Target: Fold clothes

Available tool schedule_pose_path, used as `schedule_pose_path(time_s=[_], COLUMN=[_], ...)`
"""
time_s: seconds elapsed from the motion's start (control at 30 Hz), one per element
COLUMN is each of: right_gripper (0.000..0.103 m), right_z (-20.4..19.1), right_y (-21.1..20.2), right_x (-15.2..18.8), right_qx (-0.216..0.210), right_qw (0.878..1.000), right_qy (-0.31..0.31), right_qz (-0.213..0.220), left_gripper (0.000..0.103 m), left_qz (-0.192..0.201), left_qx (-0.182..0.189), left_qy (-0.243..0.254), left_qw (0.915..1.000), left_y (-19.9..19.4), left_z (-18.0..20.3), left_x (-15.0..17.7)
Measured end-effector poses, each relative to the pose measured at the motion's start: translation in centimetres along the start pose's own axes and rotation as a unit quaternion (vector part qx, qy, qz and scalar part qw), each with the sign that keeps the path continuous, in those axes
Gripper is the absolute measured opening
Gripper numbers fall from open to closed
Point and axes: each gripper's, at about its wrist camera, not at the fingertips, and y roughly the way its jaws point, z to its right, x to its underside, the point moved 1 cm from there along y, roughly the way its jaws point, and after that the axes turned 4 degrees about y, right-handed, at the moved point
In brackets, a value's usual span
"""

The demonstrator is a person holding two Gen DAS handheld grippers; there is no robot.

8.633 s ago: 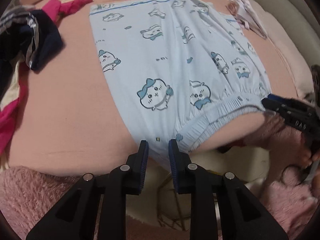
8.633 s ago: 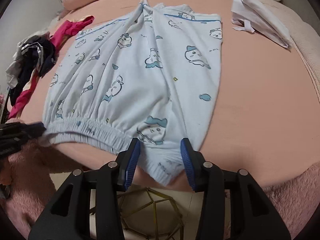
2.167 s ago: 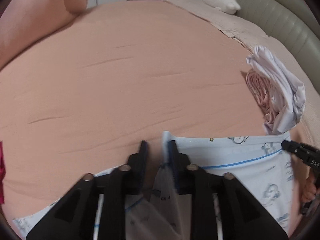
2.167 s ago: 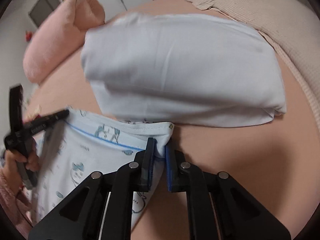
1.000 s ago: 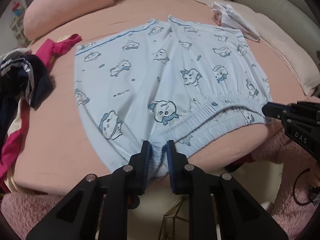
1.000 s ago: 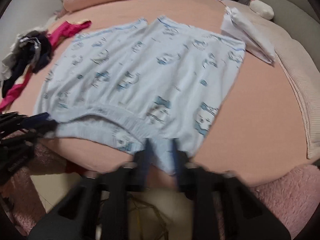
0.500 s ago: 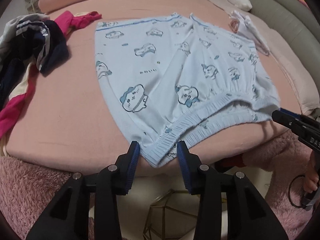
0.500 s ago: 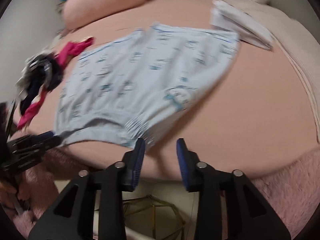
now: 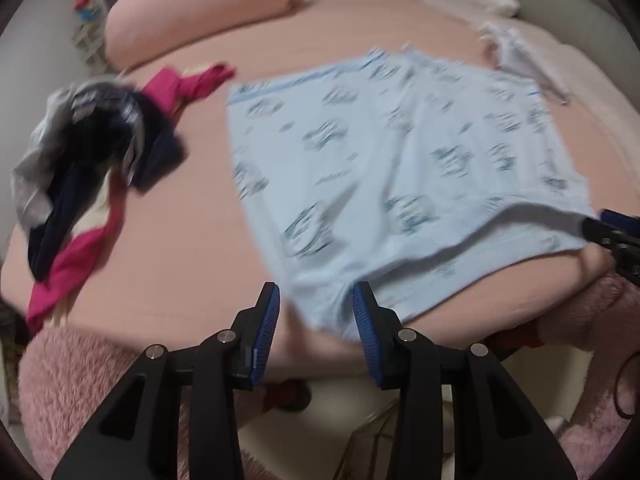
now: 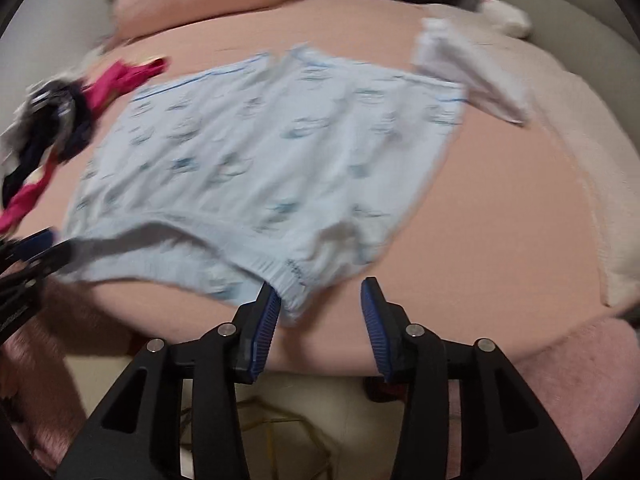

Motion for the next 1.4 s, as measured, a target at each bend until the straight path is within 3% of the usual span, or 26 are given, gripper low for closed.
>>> schedule_pose_path(time_s=[0.07, 0.17, 0.23, 0.3, 0.43, 0.5, 0.57, 0.67, 0.77, 0.87, 0.97, 1.0, 1.07, 1.17, 1.27, 1.4], right_gripper=[0.044, 0.045, 0.042, 0.019, 0.013, 0.012, 0.012, 0.012, 0.028, 0.035, 0.04, 0.04, 0.04, 0.04, 0.04, 0.041], right_z=[0.4, -0.4, -1.2, -1.7, -1.1, -0.7, -0.3, 0.3, 0.7, 0.7, -0.6, -1.5, -3.5, -5.8, -7.2, -6.8], right_y=[1.0, 1.1, 1.3, 1.5, -0.8, -1.8, -1.3, -0.3, 0.1, -1.9, -4.1, -4.3, -4.6, -2.5, 0.5, 2.1], right_x=[0.3, 0.4, 0.3, 0.3, 0.2, 0.4, 1.1, 1.5, 1.5, 1.6, 1.2, 1.1, 0.8, -0.2, -0.2, 0.4], right_qx=[-0.008, -0.008, -0.019, -0.021, 0.0, 0.007, 0.011, 0.008, -0.003, -0.048, -0.065, -0.067, -0.072, -0.097, -0.11, -0.136], right_qw=[1.0, 1.0, 0.999, 0.999, 0.999, 0.999, 1.0, 0.999, 0.998, 0.998, 0.998, 0.997, 0.993, 0.986, 0.981, 0.979], right_qy=[0.008, -0.014, -0.033, -0.045, -0.038, -0.034, -0.021, -0.002, 0.009, 0.01, -0.028, -0.048, -0.091, -0.133, -0.156, -0.147], right_qz=[-0.027, -0.025, -0.021, -0.019, 0.018, 0.023, 0.001, -0.037, -0.062, -0.043, -0.003, 0.003, 0.012, -0.002, -0.035, -0.048], left_gripper=[0.041, 0.039, 0.018, 0.007, 0.006, 0.006, 0.006, 0.01, 0.018, 0.025, 0.044, 0.046, 0.046, 0.046, 0.043, 0.022], left_qz=[-0.007, 0.009, 0.008, -0.001, 0.042, 0.038, 0.013, -0.043, -0.056, -0.021, 0.016, 0.022, 0.029, 0.024, 0.006, 0.013], left_qx=[0.014, 0.04, 0.053, 0.049, 0.056, 0.058, 0.052, 0.043, 0.055, 0.097, 0.123, 0.124, 0.118, 0.129, 0.143, 0.143], left_qy=[-0.012, -0.008, -0.002, -0.001, 0.001, 0.013, 0.031, 0.044, 0.03, 0.018, 0.078, 0.108, 0.163, 0.201, 0.202, 0.172], left_qw=[0.9998, 0.9991, 0.9986, 0.9988, 0.9975, 0.9975, 0.9981, 0.9972, 0.9965, 0.9949, 0.9892, 0.9861, 0.979, 0.9707, 0.9688, 0.9747], left_y=[0.2, -0.4, 0.1, 0.6, -2.2, -2.5, -1.6, 0.7, 0.6, -1.5, -3.1, -3.1, -2.5, -0.9, 0.8, 1.6], left_z=[-0.4, -0.4, -0.3, -0.5, -0.7, -0.4, 0.4, 1.1, 0.3, -0.8, 0.7, 1.7, 3.7, 5.9, 6.6, 6.0], left_x=[0.3, 0.5, 0.5, 0.4, 0.2, 0.5, 1.0, 1.3, 0.9, 0.5, -0.4, -0.7, -1.1, -1.6, -1.8, -2.1])
